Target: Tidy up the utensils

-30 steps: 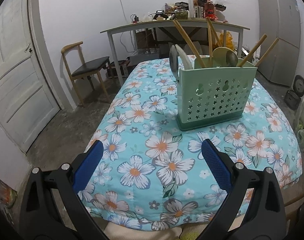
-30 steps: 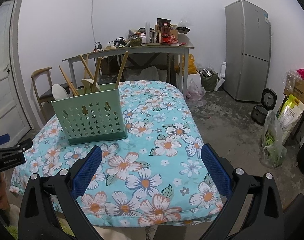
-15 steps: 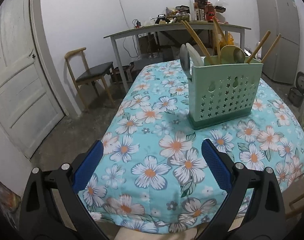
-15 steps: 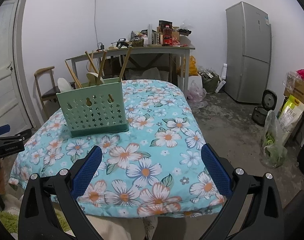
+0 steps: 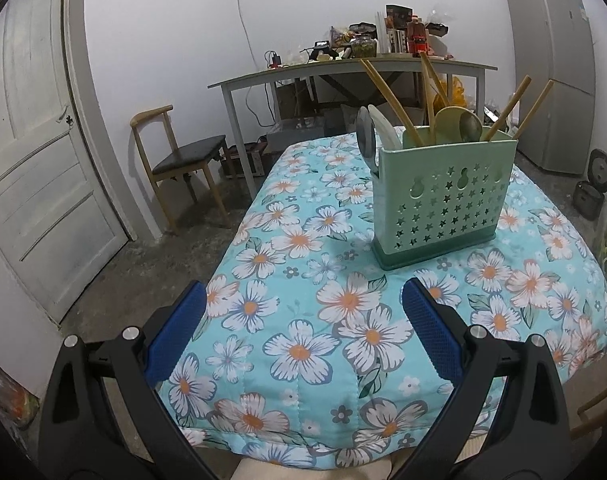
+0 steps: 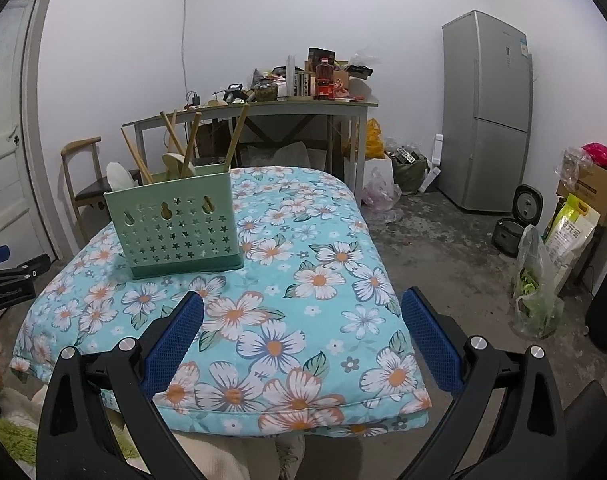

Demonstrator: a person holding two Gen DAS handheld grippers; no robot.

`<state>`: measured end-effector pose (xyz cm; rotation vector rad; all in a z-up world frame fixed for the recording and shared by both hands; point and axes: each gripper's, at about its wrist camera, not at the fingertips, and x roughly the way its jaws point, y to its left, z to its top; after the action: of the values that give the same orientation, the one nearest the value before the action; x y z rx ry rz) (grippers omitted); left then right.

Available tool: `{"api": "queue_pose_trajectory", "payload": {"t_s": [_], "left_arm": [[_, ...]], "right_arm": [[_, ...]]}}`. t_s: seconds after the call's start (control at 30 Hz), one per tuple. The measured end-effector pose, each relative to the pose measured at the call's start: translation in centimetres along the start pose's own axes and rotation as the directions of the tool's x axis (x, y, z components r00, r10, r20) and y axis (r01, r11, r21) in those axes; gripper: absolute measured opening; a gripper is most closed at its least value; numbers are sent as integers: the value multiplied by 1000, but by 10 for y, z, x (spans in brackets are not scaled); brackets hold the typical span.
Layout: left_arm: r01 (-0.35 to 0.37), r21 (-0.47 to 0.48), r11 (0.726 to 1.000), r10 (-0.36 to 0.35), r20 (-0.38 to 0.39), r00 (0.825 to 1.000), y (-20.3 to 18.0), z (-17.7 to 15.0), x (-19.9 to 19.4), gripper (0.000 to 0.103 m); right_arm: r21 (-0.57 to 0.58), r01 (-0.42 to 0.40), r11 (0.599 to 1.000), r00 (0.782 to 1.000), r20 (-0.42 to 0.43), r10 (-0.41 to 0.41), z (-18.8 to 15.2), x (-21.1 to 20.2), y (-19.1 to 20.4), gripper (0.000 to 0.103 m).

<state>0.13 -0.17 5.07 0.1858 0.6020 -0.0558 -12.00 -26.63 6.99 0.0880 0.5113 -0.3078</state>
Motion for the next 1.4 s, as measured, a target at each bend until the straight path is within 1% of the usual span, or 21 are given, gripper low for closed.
{"api": "queue_pose_trajectory", "payload": {"t_s": [0.8, 1.4], "left_arm": [[13, 1, 1000, -13, -5, 1000, -2, 1, 0, 95], [17, -2, 1000, -17, 6, 1000, -1, 2, -2, 95]], "right_arm": [[-7, -4, 1000, 1000, 2, 4, 0, 2, 3, 96], [-13, -10, 1000, 1000, 6, 11, 2, 3, 8, 96]]}}
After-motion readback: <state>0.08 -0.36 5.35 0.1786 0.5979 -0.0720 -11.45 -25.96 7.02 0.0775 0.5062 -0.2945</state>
